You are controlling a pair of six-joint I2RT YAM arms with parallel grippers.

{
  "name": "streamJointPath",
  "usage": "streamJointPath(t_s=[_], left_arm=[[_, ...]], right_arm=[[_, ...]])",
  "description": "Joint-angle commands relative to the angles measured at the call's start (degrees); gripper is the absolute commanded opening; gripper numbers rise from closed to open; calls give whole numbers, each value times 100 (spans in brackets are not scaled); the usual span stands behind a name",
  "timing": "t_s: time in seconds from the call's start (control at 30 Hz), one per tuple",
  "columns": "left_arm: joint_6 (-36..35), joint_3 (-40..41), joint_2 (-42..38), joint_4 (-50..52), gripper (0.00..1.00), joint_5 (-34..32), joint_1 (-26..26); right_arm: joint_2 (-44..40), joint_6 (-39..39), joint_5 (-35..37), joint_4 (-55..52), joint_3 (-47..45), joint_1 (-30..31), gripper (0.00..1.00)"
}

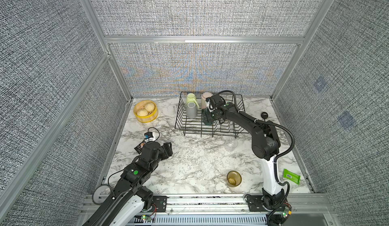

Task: Load cups into a dish rack
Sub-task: Place the cup upside down at the dish rack, then pick up the cup from the center of the table.

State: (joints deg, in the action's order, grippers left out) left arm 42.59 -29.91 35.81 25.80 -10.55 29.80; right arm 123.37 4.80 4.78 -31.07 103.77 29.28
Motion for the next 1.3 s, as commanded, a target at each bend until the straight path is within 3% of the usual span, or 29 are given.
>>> streamJointPath(t_s=[0.0, 0.33, 0.5, 0.77, 0.87, 0.97, 1.13, 1.27], left_arm=[[74, 128, -39, -84, 78, -37, -7], [-64, -7, 129, -123, 78, 93, -8], [-364, 0, 135, -553, 78, 729, -4], [-521, -7, 376, -1124, 78, 1632, 30], [-629, -54, 465, -1197, 78, 1723, 123], [-811, -84, 585, -1251, 78, 1649, 279], [-1045, -249, 948, -1290, 78, 1425, 638], [-1207, -331, 1252, -1432, 78, 1067, 995]], right_arm=[[-123, 257, 422, 296, -101, -1, 86], [-811, 163, 67, 681, -778, 17, 90], [-1648, 50, -124, 971, -1462, 23, 92], [-3628, -647, -62, 2443, -3638, -1, 96], [-4336, -810, 189, 3180, -4598, -27, 99], [-4886, -836, -171, 3073, -5170, -180, 99], [-5561, -262, -601, 2527, -5679, -445, 99], [-5939, 1181, -580, 1504, -5740, -992, 99]])
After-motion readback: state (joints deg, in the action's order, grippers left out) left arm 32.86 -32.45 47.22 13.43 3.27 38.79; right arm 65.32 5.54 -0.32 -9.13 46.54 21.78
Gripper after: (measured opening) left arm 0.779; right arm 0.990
